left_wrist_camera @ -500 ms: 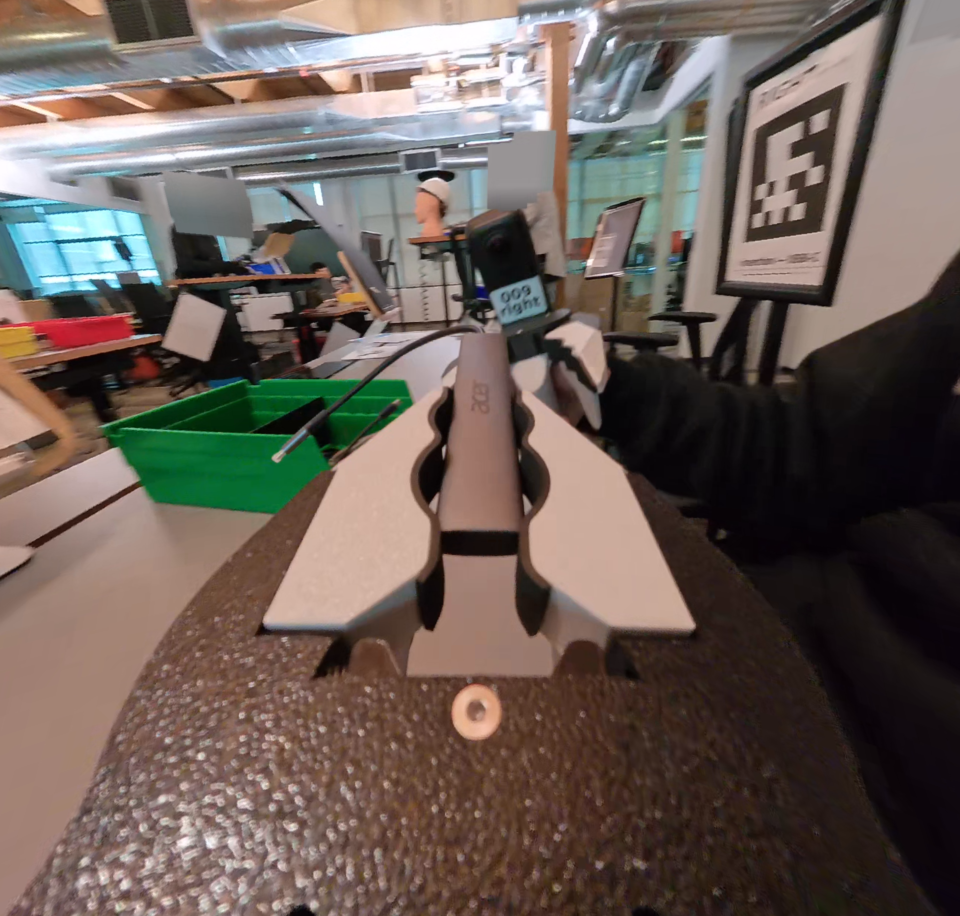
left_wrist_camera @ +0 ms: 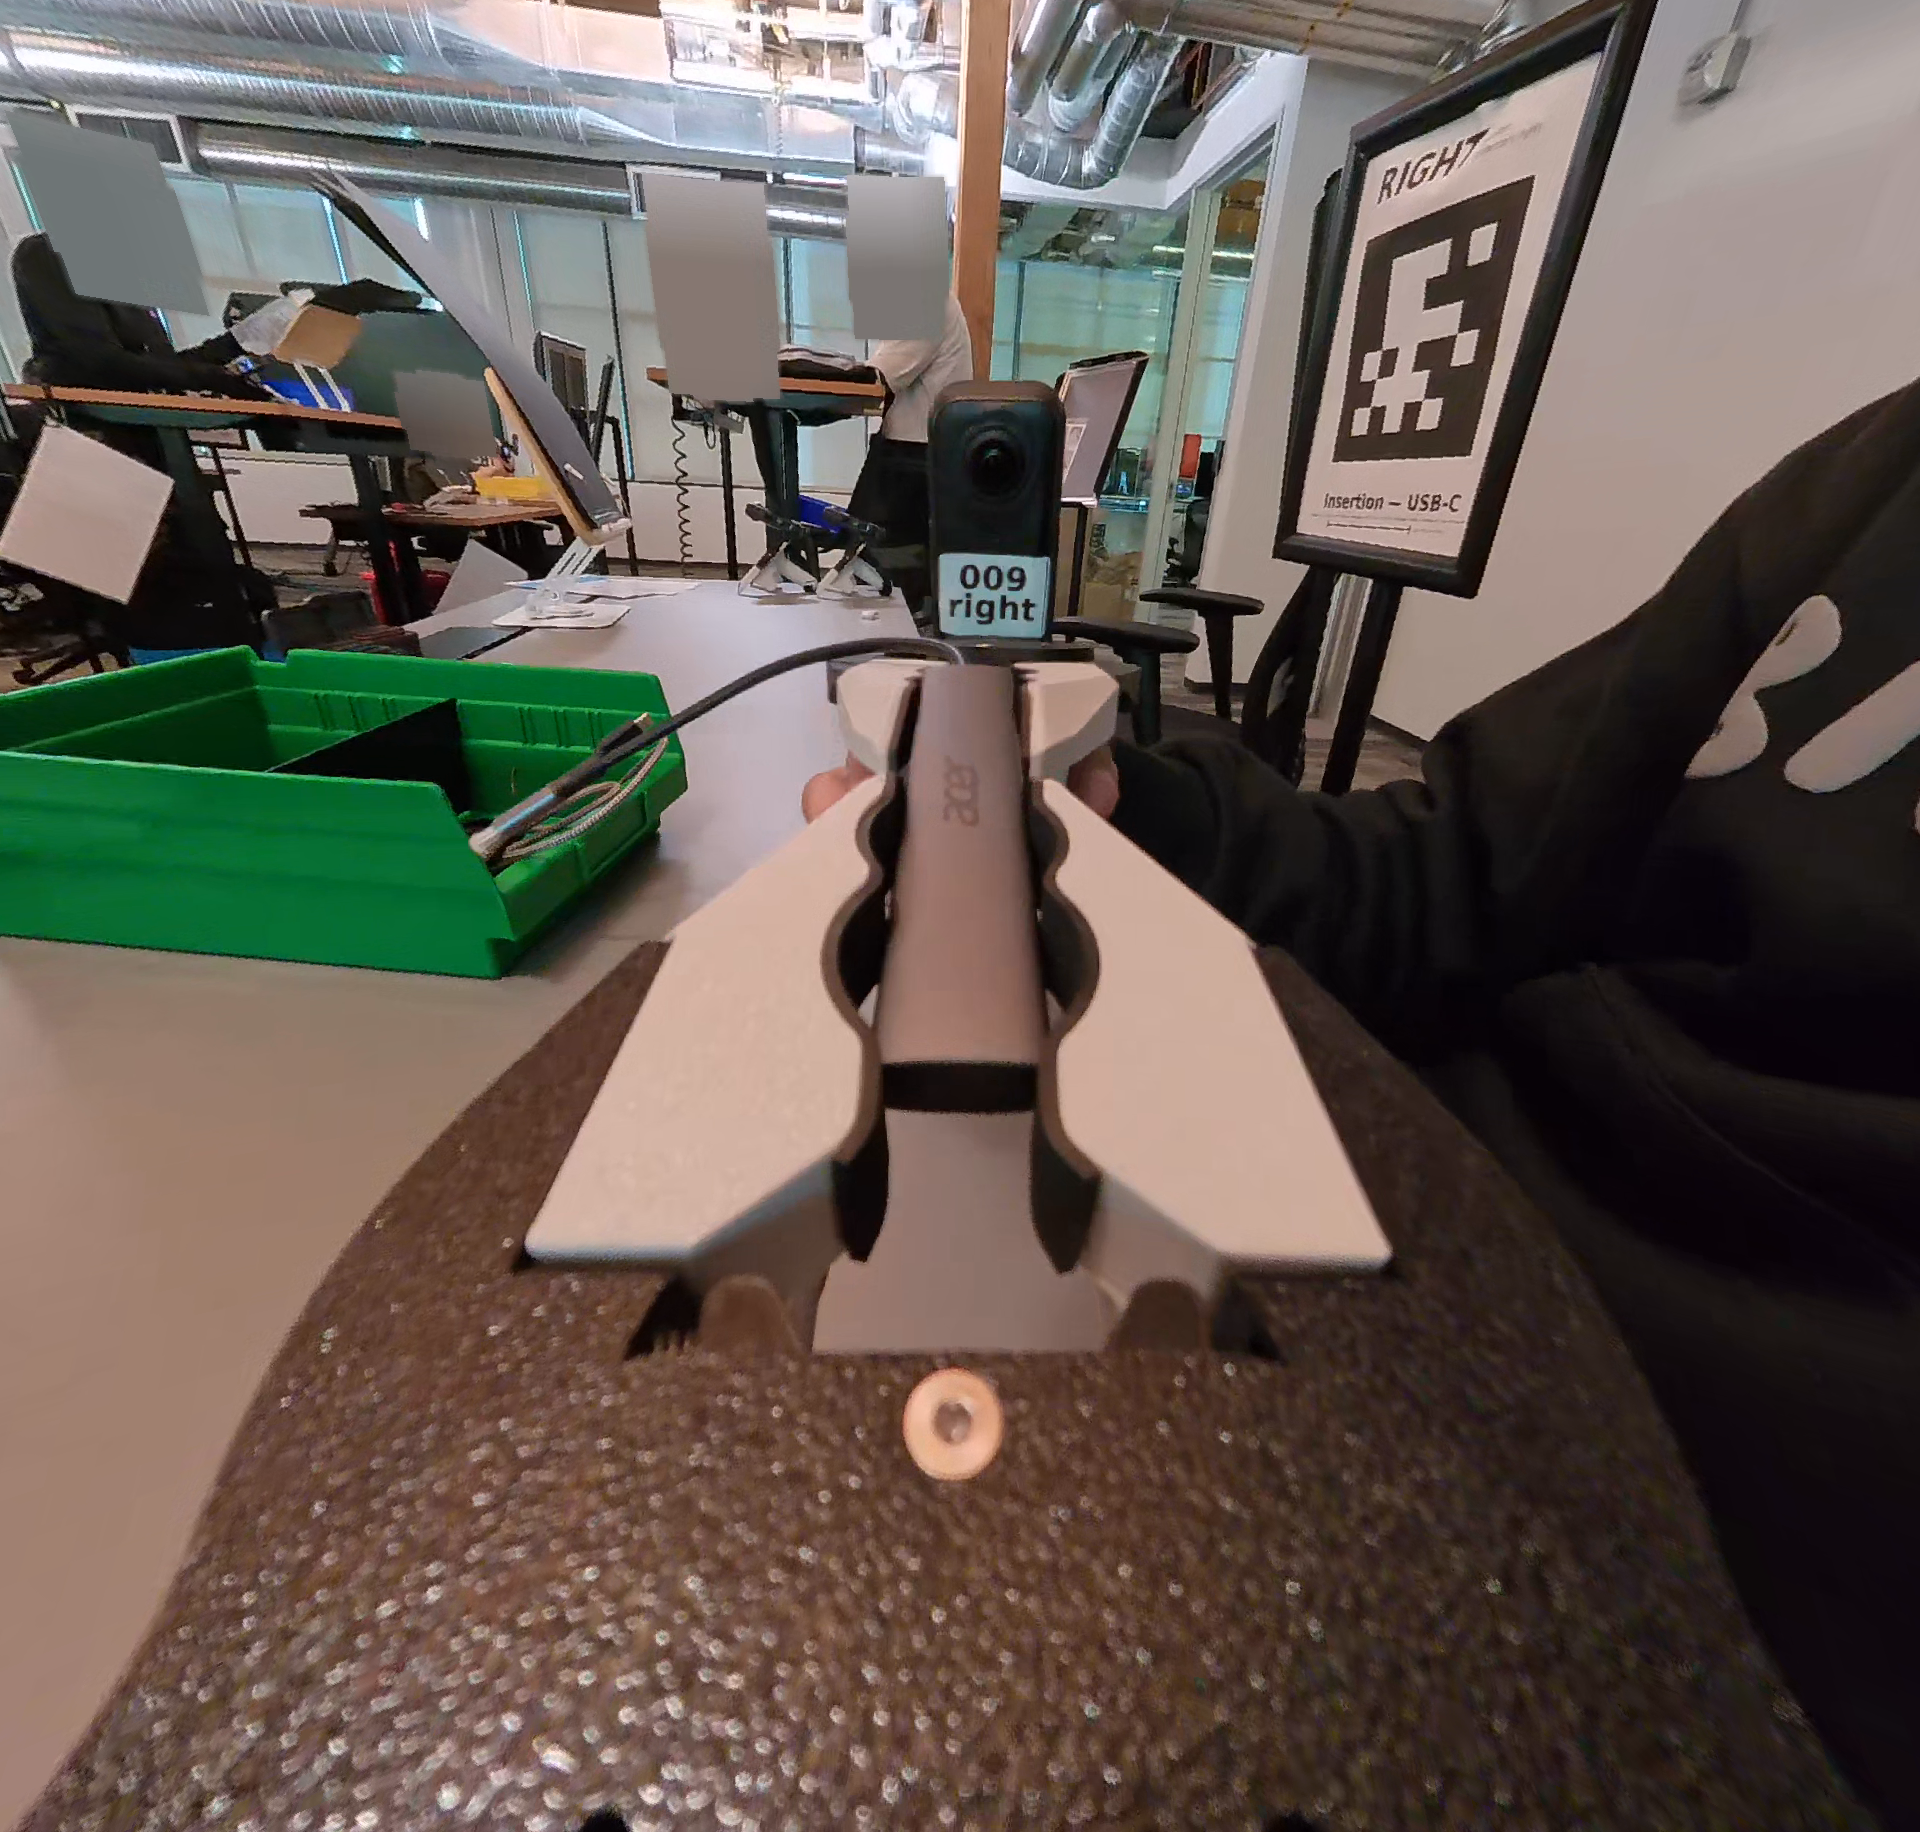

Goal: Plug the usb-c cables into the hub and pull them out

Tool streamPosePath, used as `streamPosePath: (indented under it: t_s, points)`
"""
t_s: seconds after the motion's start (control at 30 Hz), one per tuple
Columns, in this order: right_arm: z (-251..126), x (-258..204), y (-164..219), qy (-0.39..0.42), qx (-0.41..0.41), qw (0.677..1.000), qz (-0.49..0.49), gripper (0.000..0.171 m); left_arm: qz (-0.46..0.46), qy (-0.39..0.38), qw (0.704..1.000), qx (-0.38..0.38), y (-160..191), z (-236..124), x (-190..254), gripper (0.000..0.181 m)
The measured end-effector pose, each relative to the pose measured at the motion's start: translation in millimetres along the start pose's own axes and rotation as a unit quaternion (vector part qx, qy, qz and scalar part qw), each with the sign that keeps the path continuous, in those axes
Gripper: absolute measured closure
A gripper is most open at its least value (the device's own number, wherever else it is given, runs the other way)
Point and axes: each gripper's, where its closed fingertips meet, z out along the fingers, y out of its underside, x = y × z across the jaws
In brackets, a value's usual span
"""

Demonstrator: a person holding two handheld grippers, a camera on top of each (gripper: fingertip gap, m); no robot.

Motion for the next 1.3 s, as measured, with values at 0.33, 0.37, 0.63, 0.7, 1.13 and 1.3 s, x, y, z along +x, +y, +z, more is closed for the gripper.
streamPosePath:
  t_s: [0.33, 0.37, 0.63, 0.7, 1.13, 1.3]
  points:
    - [-13, 21, -13, 0.059, 0.038, 0.998, 0.007, 0.150, 0.012, -0.097, 0.995, 0.031, -5, -2, -27, 0.131]
    - [-21, 32, -19, 0.090, 0.038, 0.995, 0.002, 0.149, 0.028, -0.131, 0.990, 0.038, -7, -5, -35, 0.118]
    - [-113, 133, -57, 0.362, -0.131, 0.920, -0.080, 0.149, 0.053, -0.241, 0.969, -0.017, 11, -22, -70, 0.111]
    - [-138, 163, -61, 0.413, -0.225, 0.875, -0.111, 0.149, 0.035, -0.243, 0.969, -0.016, 14, -23, -73, 0.114]
    - [-260, 339, -39, 0.387, -0.746, 0.507, -0.192, 0.149, -0.004, -0.256, 0.965, -0.063, 41, -28, -87, 0.122]
    - [-290, 361, 2, 0.271, -0.849, 0.423, -0.163, 0.149, -0.022, -0.250, 0.966, -0.058, 46, -32, -90, 0.124]
